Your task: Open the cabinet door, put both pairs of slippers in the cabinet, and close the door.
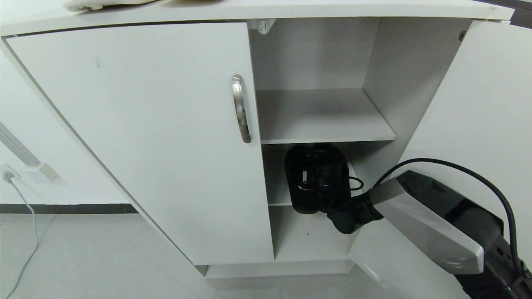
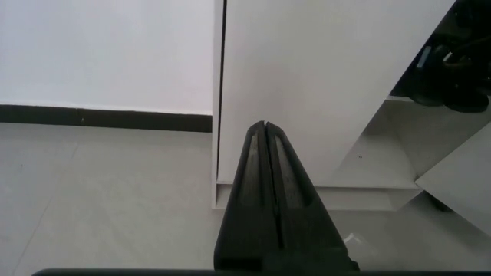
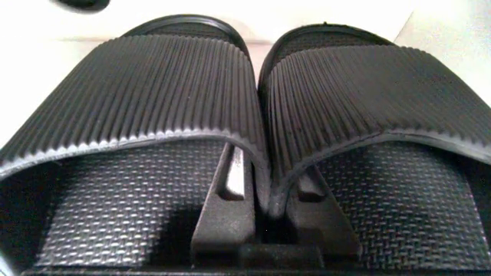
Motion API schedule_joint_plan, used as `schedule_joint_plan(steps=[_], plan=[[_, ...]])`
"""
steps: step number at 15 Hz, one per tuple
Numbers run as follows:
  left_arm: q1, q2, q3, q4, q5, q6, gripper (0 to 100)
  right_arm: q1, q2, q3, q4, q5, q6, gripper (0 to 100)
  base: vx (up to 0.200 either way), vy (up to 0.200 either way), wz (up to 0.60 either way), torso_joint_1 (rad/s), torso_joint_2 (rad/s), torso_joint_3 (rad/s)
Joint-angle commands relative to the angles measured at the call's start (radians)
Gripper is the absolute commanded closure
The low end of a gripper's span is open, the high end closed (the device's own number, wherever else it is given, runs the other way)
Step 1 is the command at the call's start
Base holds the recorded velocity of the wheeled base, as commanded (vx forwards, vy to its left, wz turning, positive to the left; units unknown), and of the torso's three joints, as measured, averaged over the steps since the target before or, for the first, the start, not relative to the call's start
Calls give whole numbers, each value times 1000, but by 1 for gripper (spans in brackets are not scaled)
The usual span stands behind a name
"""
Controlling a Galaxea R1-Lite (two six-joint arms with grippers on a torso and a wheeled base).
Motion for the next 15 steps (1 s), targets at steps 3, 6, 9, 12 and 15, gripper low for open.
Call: schedule_joint_plan(steps=[3,6,9,12,15], plan=[[0,1,0,0,10,-2,100,-11,38,-76,27,5,1,100,0,0,0,0,0,0],[0,1,0,0,10,-2,100,-18,52,-112,63,5,6,100,0,0,0,0,0,0],[0,1,0,-1,10,-2,100,-18,66,-135,78,5,6,100,0,0,0,0,0,0],[-1,1,0,-1,10,-2,100,-18,71,-142,87,5,7,0,0,0,0,0,0,0],[0,1,0,0,10,-2,100,-18,72,-132,84,5,6,0,0,0,0,0,0,0]])
